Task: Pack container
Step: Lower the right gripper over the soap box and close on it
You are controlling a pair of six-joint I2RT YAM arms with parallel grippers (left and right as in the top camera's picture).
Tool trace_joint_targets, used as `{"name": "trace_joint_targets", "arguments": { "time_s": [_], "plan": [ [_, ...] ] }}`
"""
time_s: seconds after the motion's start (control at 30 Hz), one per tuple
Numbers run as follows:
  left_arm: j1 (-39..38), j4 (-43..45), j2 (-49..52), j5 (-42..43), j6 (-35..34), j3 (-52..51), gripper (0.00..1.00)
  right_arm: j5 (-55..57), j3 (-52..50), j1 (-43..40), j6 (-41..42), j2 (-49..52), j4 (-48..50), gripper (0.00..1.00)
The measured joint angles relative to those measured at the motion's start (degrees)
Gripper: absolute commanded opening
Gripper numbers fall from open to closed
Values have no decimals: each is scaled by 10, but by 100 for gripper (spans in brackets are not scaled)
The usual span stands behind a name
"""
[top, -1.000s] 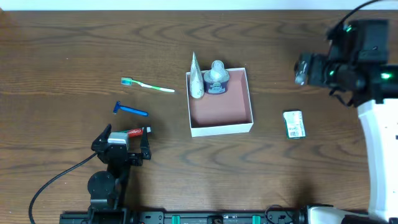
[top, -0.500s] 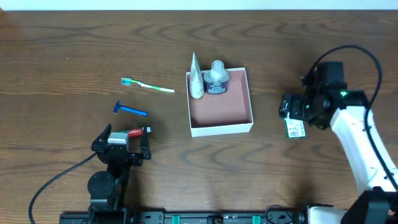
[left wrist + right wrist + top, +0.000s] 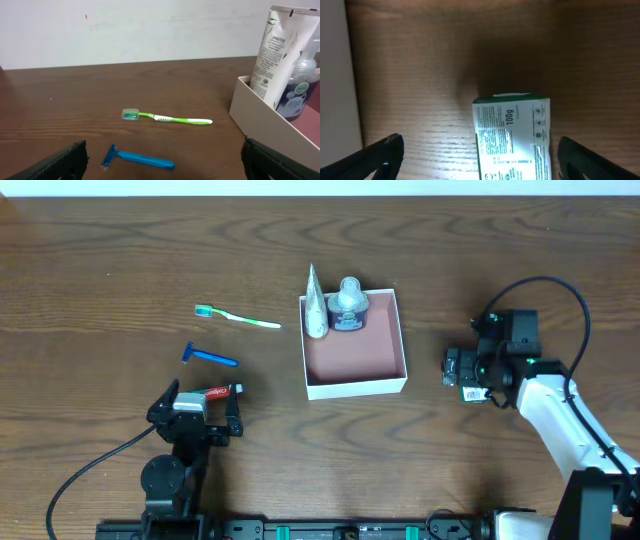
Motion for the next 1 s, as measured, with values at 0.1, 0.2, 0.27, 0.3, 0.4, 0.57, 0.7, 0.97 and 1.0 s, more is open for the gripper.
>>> {"name": "trace_joint_targets", "arguments": {
  "time_s": [0.1,0.2,0.27,0.3,0.4,0.57,0.7,0.97,1.0],
  "plan": [
    [0,0,0,0,0,0,98,0,-24,0,-8,0,23,85],
    [0,0,0,0,0,0,98,1,-45,0,-9,0,40,82],
    [0,0,0,0,0,0,98,0,-55,0,-11,0,50,80],
    [0,0,0,0,0,0,98,1,-59,0,-11,0,54,79],
    [0,0,0,0,0,0,98,4,-68,0,-14,-2,69,76],
    [0,0,0,0,0,0,98,15,-83,0,-17,-8,91,65],
    [0,0,0,0,0,0,98,23,-94,0,-19,-13,104,64],
    [0,0,0,0,0,0,98,68,-121,0,-23,-10,114,90],
    [0,0,0,0,0,0,98,77,-127,0,-23,-7,115,91]
  ]
}}
